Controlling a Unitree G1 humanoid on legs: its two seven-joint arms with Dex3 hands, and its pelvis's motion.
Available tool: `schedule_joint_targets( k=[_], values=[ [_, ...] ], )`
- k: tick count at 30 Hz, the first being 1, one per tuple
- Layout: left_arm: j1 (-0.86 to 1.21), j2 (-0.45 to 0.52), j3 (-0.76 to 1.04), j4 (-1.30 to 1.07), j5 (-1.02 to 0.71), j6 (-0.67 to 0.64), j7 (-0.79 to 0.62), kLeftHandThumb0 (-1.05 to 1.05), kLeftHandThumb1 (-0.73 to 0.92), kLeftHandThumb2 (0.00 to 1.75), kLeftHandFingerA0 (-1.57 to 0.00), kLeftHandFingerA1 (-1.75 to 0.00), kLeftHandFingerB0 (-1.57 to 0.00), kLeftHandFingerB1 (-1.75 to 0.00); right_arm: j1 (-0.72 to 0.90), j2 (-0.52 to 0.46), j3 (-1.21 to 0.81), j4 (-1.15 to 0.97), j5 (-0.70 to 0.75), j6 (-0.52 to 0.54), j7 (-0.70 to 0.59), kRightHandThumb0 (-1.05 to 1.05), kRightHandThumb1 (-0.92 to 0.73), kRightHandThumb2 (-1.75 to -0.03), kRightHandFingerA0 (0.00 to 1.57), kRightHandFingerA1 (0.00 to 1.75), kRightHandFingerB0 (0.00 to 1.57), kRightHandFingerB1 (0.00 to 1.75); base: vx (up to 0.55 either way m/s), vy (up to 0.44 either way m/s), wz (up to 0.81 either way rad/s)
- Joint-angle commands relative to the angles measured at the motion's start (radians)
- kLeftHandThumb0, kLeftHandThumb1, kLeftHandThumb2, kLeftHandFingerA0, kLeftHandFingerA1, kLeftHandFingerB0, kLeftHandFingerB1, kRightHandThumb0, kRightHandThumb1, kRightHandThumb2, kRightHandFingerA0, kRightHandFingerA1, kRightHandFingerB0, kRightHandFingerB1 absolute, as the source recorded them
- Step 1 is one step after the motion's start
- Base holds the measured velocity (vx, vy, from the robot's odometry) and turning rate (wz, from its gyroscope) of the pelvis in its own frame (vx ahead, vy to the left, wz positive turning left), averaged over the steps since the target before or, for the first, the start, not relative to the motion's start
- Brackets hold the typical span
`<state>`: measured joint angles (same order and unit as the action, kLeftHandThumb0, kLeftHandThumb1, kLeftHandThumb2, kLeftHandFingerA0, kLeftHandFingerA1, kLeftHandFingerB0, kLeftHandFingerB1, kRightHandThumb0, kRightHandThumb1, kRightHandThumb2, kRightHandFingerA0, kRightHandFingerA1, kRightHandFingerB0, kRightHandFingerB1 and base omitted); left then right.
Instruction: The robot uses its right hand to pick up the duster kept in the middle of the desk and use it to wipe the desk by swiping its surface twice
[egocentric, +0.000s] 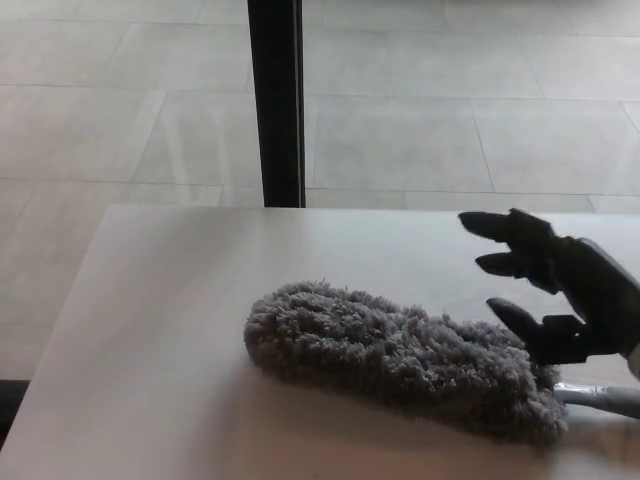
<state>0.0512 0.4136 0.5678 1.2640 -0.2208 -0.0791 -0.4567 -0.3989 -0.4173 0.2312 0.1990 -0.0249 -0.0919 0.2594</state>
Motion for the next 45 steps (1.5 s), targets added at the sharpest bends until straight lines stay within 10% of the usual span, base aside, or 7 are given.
schedule_joint_targets(
  k=[1, 22, 23, 28, 30, 31, 45],
  values=[
    [0.003, 0.033, 0.008, 0.012, -0.032, 0.004, -0.02, -1.05, 0.74, 1.19, -0.45, -1.04, -0.31, -0.94, -0.136, -0.035, 0.205, 0.136, -0.35, -0.038, -0.01, -0.84, -0.8, -0.65, 0.21, 0.46, 0.23, 0.28, 0.0, 0.0, 0.0],
    [-0.012, 0.028, 0.002, 0.014, -0.028, 0.0, -0.032, -0.98, 0.7, 1.13, -0.49, -1.04, -0.4, -0.96, -0.162, -0.027, 0.436, 0.373, -0.576, -0.143, -0.271, -0.64, -0.46, -0.84, 0.01, 0.37, 0.15, 0.47, 0.0, 0.0, 0.0],
    [-0.013, 0.028, 0.001, 0.016, -0.027, 0.002, -0.034, -0.97, 0.92, 0.6, -0.26, -1.29, -0.22, -1.16, -0.153, -0.027, 0.454, 0.386, -0.603, -0.135, -0.308, -0.69, -0.47, -0.8, 0.0, 0.16, 0.13, 0.44, 0.0, 0.0, 0.0],
    [-0.012, 0.029, -0.002, 0.012, -0.024, 0.003, -0.032, -0.99, 0.74, 1.14, -0.46, -1.03, -0.43, -0.97, -0.154, -0.025, 0.492, 0.424, -0.649, -0.121, -0.363, -0.57, -0.53, -0.73, 0.0, 0.0, 0.13, 0.39, 0.0, 0.0, 0.0],
    [-0.013, 0.029, -0.004, 0.015, -0.021, -0.003, -0.031, -1.0, 0.74, 1.15, -0.48, -1.04, -0.45, -0.98, -0.148, -0.023, 0.507, 0.437, -0.665, -0.106, -0.383, -0.49, -0.66, -0.61, 0.02, 0.42, 0.22, 0.32, 0.0, 0.0, 0.0],
    [-0.014, 0.029, -0.004, 0.017, -0.021, 0.001, -0.032, -0.97, 0.72, 1.15, -0.51, -1.05, -0.44, -0.97, -0.139, -0.02, 0.495, 0.466, -0.633, -0.183, -0.409, -0.43, -0.78, -0.66, 0.69, 1.37, 0.3, 0.35, 0.0, 0.0, 0.0],
    [-0.021, 0.014, 0.025, 0.013, -0.053, 0.01, -0.03, -0.89, 0.92, 0.74, -0.32, -1.2, -0.27, -1.09, -0.111, -0.041, 0.558, 0.49, -0.798, -0.51, -0.929, -0.2, -0.57, -1.12, 0.91, 1.64, 0.87, 1.03, 0.0, 0.0, 0.0]
  ],
)
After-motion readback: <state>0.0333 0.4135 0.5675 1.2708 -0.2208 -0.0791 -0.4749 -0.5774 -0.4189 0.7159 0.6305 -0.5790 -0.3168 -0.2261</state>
